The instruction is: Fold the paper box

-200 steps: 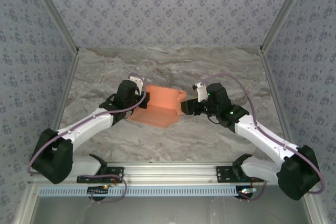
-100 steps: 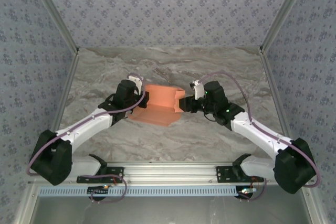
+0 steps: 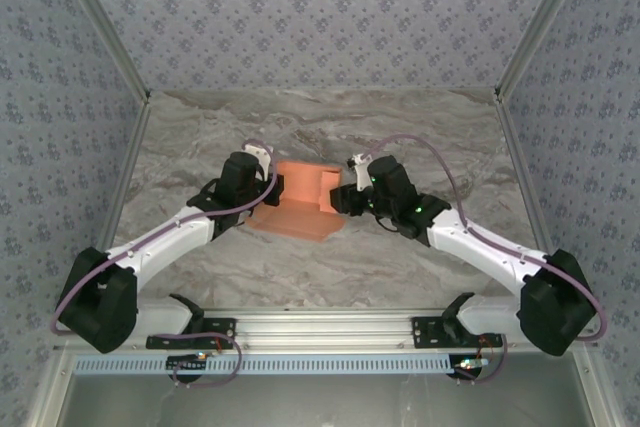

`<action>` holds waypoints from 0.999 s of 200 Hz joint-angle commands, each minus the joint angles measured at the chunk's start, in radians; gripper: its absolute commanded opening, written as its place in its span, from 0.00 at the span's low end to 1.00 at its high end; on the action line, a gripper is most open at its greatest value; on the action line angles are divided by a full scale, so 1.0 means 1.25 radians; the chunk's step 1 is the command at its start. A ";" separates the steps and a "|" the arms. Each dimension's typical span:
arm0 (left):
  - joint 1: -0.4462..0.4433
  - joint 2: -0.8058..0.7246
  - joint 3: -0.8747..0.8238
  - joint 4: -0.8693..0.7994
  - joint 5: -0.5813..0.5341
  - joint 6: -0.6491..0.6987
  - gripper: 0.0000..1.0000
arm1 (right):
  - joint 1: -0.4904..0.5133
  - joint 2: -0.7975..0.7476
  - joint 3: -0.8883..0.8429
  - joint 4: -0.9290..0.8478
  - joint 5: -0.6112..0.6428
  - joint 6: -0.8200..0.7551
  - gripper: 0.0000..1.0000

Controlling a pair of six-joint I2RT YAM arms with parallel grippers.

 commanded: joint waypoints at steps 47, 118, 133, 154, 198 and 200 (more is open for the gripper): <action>-0.010 -0.011 0.014 0.023 0.033 -0.011 0.03 | 0.093 0.095 0.152 -0.232 0.316 0.093 0.38; -0.015 -0.013 0.007 0.029 0.036 -0.011 0.03 | 0.149 0.212 0.276 -0.426 0.534 0.169 0.31; -0.017 -0.013 0.004 0.035 0.035 -0.014 0.03 | 0.157 0.238 0.316 -0.483 0.573 0.181 0.27; -0.019 -0.008 -0.001 0.042 0.028 -0.017 0.03 | 0.172 0.278 0.358 -0.532 0.609 0.210 0.20; -0.027 0.006 -0.008 0.060 0.004 -0.044 0.03 | 0.201 0.360 0.442 -0.634 0.670 0.241 0.12; -0.028 0.007 -0.008 0.060 0.001 -0.045 0.03 | 0.203 0.363 0.447 -0.640 0.675 0.243 0.11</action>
